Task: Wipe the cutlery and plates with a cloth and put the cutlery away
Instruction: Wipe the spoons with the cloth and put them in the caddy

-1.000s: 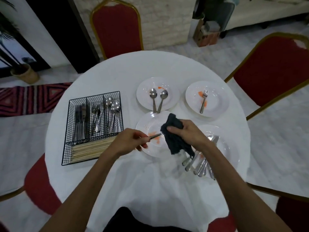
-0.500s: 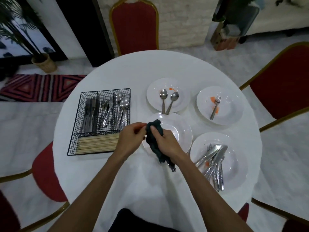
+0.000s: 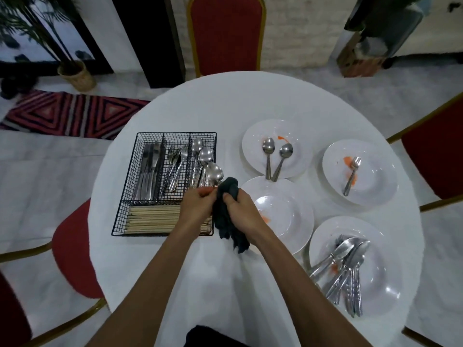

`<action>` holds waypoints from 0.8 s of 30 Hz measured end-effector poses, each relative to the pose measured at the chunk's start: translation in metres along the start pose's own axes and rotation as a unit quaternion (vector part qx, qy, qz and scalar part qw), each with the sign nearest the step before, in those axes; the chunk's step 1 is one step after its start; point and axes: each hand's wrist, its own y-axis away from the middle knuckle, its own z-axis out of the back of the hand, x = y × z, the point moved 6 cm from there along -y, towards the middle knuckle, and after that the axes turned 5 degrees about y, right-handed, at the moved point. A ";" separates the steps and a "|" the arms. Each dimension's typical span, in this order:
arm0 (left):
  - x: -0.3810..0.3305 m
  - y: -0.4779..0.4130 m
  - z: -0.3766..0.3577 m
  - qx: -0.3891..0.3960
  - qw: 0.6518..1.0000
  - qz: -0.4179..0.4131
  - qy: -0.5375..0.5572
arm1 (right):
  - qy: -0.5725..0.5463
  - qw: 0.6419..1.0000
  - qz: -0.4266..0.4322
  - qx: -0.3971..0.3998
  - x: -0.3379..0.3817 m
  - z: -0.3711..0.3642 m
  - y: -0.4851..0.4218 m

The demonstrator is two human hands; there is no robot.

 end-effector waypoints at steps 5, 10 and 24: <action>-0.011 -0.050 0.023 -0.041 0.996 0.056 0.058 | 0.049 0.998 -0.025 0.033 -0.009 -0.012 -0.024; -0.023 -0.069 0.005 0.037 0.997 0.059 -0.011 | -0.012 0.999 -0.045 -0.003 0.003 -0.014 -0.051; -0.070 -0.116 0.011 -0.120 0.880 -0.138 -0.439 | -0.033 0.993 -0.110 -0.034 -0.034 0.035 -0.032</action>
